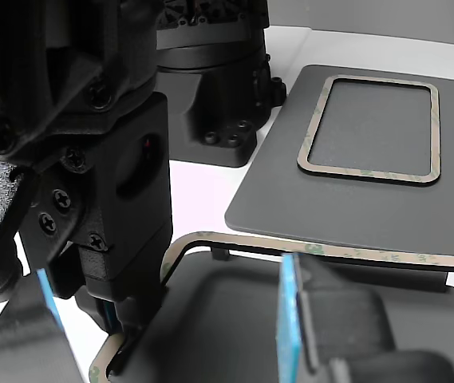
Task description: Move top rectangular frame to the holder.
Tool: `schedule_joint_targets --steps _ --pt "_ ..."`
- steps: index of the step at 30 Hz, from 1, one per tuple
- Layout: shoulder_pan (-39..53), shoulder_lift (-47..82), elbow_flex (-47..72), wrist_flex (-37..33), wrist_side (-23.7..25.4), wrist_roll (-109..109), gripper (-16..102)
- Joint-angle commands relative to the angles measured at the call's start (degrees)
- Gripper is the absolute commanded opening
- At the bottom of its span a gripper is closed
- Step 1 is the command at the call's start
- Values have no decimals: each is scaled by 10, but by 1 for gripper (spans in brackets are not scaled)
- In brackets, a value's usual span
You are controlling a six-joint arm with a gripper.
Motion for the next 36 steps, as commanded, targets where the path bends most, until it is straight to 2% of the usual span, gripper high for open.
schedule_joint_targets --steps 1,36 --pt "-7 9 -16 1 8 9 -11" --pt "3 9 -3 4 26 6 -11"
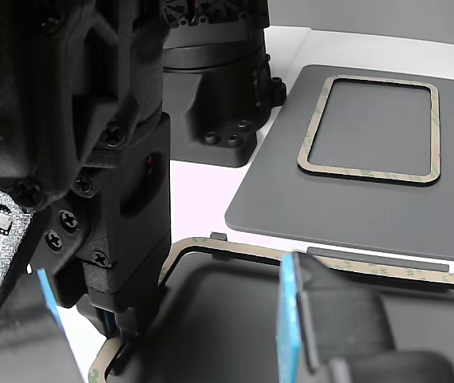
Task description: Move top rectangular frame to the holder.
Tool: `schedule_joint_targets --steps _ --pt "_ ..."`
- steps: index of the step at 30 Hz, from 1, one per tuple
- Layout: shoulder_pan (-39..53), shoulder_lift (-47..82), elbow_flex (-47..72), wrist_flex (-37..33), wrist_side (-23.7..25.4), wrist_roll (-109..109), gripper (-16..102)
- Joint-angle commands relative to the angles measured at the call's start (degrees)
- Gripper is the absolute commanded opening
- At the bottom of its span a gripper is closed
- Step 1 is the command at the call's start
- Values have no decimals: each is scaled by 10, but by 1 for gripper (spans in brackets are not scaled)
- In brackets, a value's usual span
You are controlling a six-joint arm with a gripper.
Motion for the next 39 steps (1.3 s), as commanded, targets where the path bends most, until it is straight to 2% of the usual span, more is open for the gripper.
schedule_joint_targets --steps 1,39 --pt "-4 18 -10 4 3 -1 -11" --pt "-5 23 3 -8 8 5 -11"
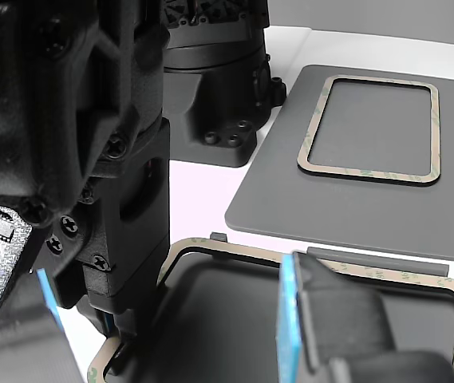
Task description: Move top rectangular frame to the holder.
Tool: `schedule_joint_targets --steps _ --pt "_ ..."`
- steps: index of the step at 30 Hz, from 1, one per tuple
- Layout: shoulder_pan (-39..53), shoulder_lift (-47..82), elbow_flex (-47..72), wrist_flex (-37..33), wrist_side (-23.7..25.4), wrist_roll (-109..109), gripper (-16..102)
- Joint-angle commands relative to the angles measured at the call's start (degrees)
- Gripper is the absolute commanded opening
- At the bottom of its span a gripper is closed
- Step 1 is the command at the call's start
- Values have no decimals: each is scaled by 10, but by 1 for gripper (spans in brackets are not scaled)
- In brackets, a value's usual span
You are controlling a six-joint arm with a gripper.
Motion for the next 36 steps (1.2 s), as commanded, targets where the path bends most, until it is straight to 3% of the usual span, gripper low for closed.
schedule_joint_targets --steps 1,31,33,36 --pt "-5 22 -9 -4 2 1 -11" --pt "-3 41 30 -31 6 2 -11" --pt "-2 42 30 -31 6 0 -1" --pt "0 42 30 -31 5 -5 31"
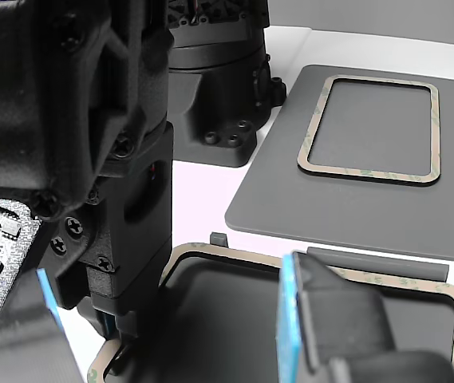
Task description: Move top rectangular frame to the holder.
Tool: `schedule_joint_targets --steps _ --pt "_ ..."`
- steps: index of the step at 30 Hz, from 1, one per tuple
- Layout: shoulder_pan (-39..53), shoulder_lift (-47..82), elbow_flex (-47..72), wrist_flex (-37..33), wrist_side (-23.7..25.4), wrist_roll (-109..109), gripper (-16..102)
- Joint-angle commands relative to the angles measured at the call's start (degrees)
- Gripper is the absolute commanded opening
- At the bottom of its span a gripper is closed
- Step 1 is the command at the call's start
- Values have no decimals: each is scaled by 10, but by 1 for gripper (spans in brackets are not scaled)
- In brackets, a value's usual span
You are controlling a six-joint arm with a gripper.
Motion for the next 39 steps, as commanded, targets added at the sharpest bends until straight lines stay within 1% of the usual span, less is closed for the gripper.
schedule_joint_targets --steps 1,2,3,4,8,14,17,20,23,27,32,35,39 --pt "-4 21 -9 -1 -1 -4 48" --pt "-3 21 -7 -1 -1 -4 66" --pt "-3 21 -6 -1 -2 -3 88" --pt "-2 21 -5 -2 -1 -1 99" --pt "-1 22 -7 -2 1 1 100" --pt "-10 54 3 -10 18 9 100" --pt "-25 102 46 -34 23 53 100" --pt "-48 163 101 -58 18 52 100" --pt "-79 257 194 -108 5 28 100" --pt "-144 403 339 -190 -43 -40 100" --pt "-197 570 500 -264 -69 -84 100" --pt "-210 645 571 -295 -81 -94 100" --pt "-222 724 657 -325 -83 -113 100"
